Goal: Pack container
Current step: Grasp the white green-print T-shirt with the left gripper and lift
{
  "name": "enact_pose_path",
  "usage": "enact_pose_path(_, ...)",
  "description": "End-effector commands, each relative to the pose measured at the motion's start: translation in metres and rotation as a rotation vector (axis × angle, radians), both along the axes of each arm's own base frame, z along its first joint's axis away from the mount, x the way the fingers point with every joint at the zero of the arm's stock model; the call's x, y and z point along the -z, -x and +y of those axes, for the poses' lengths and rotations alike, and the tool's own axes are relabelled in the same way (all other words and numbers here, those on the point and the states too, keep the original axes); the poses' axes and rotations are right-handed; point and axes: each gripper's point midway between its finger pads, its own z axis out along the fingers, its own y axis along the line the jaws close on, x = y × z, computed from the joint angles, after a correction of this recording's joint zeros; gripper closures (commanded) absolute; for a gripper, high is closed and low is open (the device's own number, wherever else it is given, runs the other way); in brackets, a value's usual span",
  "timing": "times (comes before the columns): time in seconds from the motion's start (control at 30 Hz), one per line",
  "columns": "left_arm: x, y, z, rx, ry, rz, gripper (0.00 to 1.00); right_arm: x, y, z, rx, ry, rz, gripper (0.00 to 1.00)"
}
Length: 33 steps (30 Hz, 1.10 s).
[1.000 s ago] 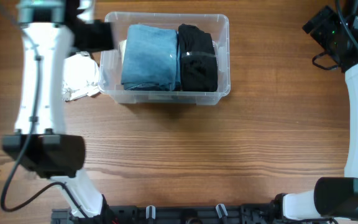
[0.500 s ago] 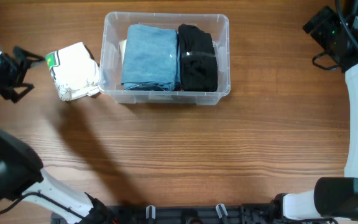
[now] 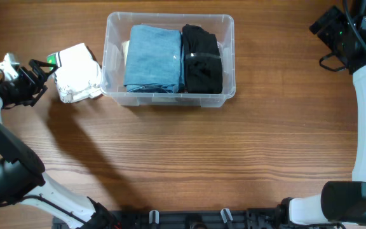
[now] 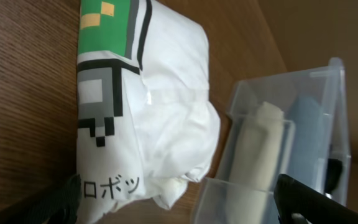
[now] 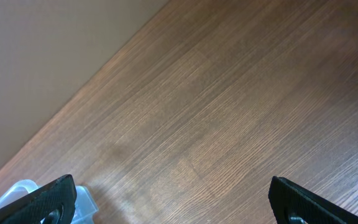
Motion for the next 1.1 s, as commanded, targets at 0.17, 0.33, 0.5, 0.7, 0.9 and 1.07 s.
enact_pose_path(0.17,0.033,0.000,0.001,-0.042,-0.055,0.111,0.06,0.005,-0.003,0.002,-0.003,-0.012,0.007,0.00)
enact_pose_path(0.33,0.055,-0.002,0.006,-0.068,-0.063,0.159,0.05,0.005,-0.003,0.002,-0.003,-0.013,0.007,0.00)
enact_pose_path(0.5,0.070,-0.014,0.004,-0.069,-0.061,0.146,0.04,0.005,-0.003,0.002,-0.003,-0.013,0.007,0.00)
enact_pose_path(0.7,0.081,-0.032,-0.014,-0.019,-0.084,0.114,0.04,0.005,-0.003,0.002,-0.003,-0.013,0.007,0.00)
enact_pose_path(0.9,0.094,-0.039,-0.022,0.003,-0.095,0.111,0.15,0.005,-0.003,0.002,-0.003,-0.013,0.007,0.00)
enact_pose_path(1.07,0.098,-0.040,-0.024,0.008,-0.084,0.111,0.96,0.005,-0.003,0.002,-0.003,-0.013,0.007,0.00)
